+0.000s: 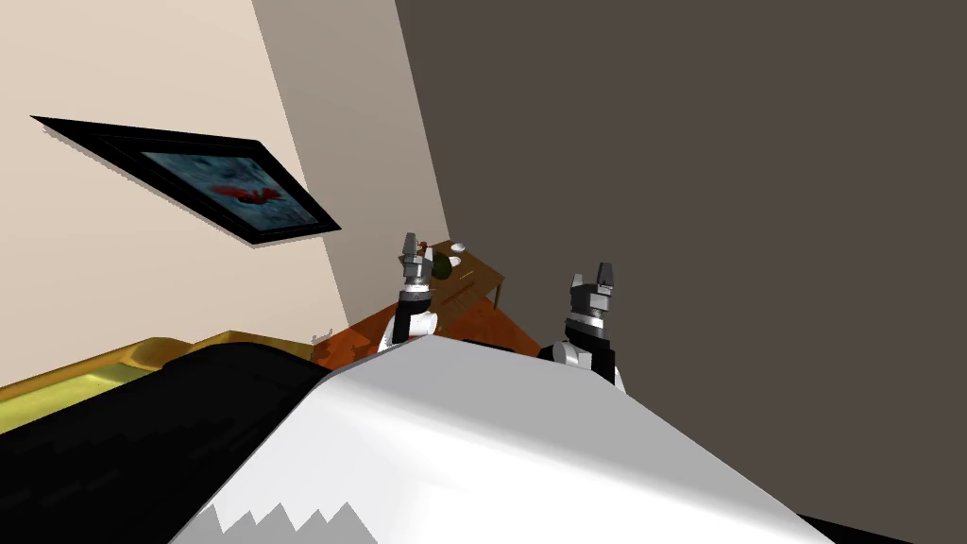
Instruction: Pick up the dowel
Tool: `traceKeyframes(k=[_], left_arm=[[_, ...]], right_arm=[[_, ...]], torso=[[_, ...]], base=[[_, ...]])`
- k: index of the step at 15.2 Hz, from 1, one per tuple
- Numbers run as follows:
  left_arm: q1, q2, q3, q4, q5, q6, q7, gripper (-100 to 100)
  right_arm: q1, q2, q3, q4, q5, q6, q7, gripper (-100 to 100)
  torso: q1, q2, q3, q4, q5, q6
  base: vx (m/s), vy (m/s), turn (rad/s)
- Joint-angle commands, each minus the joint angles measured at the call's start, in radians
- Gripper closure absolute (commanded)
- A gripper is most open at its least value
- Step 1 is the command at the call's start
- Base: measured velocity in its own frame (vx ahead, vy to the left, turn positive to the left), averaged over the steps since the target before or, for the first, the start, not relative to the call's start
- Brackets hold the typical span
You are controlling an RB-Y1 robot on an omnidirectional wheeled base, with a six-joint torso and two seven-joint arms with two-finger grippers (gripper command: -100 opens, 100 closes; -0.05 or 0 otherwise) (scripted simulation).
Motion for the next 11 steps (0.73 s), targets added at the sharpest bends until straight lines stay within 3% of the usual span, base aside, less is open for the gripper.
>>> traceKeyframes(k=[1,3,4,6,7,9,11], left_arm=[[-0.008,0.031,0.004,0.014,0.000,0.010,0.006,-100],[-0.026,0.079,0.013,0.048,0.001,0.034,0.021,-100],[-0.026,0.079,0.013,0.048,0.001,0.034,0.021,-100],[-0.054,0.129,0.027,0.098,0.002,0.070,0.043,-100],[-0.054,0.129,0.027,0.100,0.002,0.070,0.043,-100],[-0.090,0.176,0.045,0.163,0.004,0.117,0.071,-100],[-0.111,0.198,0.056,0.199,0.006,0.145,0.087,-100]], right_arm=[[0.000,0.000,0.000,0.000,0.000,0.000,0.000,0],[0.000,0.000,0.000,0.000,0.000,0.000,0.000,0],[0.000,0.000,0.000,0.000,0.000,0.000,0.000,0],[0.000,0.000,0.000,0.000,0.000,0.000,0.000,0],[0.000,0.000,0.000,0.000,0.000,0.000,0.000,0],[0.000,0.000,0.000,0.000,0.000,0.000,0.000,0],[0.000,0.000,0.000,0.000,0.000,0.000,0.000,0]], torso=[[0.000,0.000,0.000,0.000,0.000,0.000],[0.000,0.000,0.000,0.000,0.000,0.000],[0.000,-0.001,0.000,0.000,0.000,0.000],[0.000,-0.001,-0.001,0.000,0.000,0.000],[0.000,-0.002,-0.001,0.000,0.000,0.000],[-0.001,-0.002,-0.001,0.000,0.000,0.000],[-0.001,-0.002,-0.001,-0.001,0.000,0.000]], base=[[0.003,-0.004,-0.015],[0.009,-0.010,-0.034],[0.012,-0.012,-0.026],[0.015,-0.013,-0.040],[0.016,-0.015,-0.036],[0.020,-0.020,-0.052],[0.023,-0.019,-0.042]])
